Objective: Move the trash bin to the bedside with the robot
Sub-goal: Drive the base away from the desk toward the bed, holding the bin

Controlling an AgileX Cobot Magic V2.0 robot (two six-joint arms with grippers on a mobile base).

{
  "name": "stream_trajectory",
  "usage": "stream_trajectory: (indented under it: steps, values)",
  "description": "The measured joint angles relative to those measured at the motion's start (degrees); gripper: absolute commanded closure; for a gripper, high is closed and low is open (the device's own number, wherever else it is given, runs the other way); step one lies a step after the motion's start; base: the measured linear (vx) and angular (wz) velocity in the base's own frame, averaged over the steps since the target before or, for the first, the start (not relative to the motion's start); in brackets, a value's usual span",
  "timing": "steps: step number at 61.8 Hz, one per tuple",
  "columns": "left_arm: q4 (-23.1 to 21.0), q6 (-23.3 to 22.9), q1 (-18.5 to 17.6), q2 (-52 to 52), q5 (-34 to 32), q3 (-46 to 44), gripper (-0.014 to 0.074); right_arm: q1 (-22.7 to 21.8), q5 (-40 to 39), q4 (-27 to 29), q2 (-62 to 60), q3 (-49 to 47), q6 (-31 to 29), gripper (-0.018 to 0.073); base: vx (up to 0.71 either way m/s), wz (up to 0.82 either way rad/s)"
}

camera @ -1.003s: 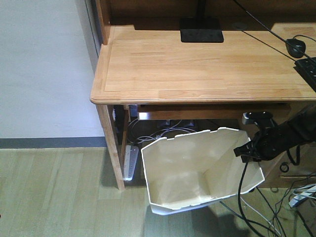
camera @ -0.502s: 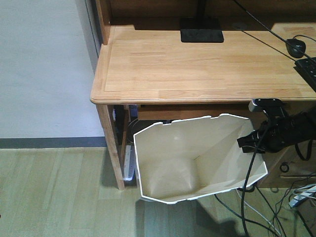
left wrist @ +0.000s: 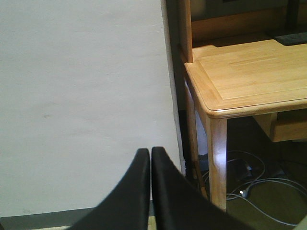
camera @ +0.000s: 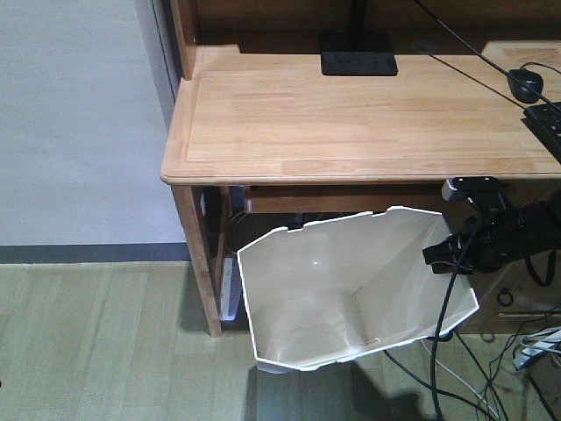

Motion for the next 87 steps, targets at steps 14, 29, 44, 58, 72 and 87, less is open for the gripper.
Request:
stream_trajectory:
  steps: [14, 29, 44, 58, 72, 87]
  values:
    - [0.0, 0.0, 0.0, 0.0, 0.0, 0.0, 0.0602, 0.0, 0.0, 0.1, 0.0, 0.0, 0.0, 0.0566, -0.01, 0.04]
    - [0.0, 0.0, 0.0, 0.0, 0.0, 0.0, 0.0602, 0.0, -0.1, 0.1, 0.0, 0.0, 0.0, 0.0566, -0.03, 0.13]
    - [0.0, 0.0, 0.0, 0.0, 0.0, 0.0, 0.0602, 0.0, -0.1, 0.1, 0.0, 0.0, 0.0, 0.0566, -0.04, 0.25]
    - [0.0, 0.0, 0.0, 0.0, 0.0, 0.0, 0.0602, 0.0, -0.5, 0.1, 0.0, 0.0, 0.0, 0.0566, -0.03, 0.44]
    - [0.0, 0.0, 0.0, 0.0, 0.0, 0.0, 0.0602, 0.0, -0.8, 0.2, 0.0, 0.0, 0.0, 0.0566, -0.03, 0.62]
    - [0.0, 0.0, 0.0, 0.0, 0.0, 0.0, 0.0602, 0.0, 0.0, 0.4, 0.0, 0.0, 0.0, 0.0566, 0.00, 0.60]
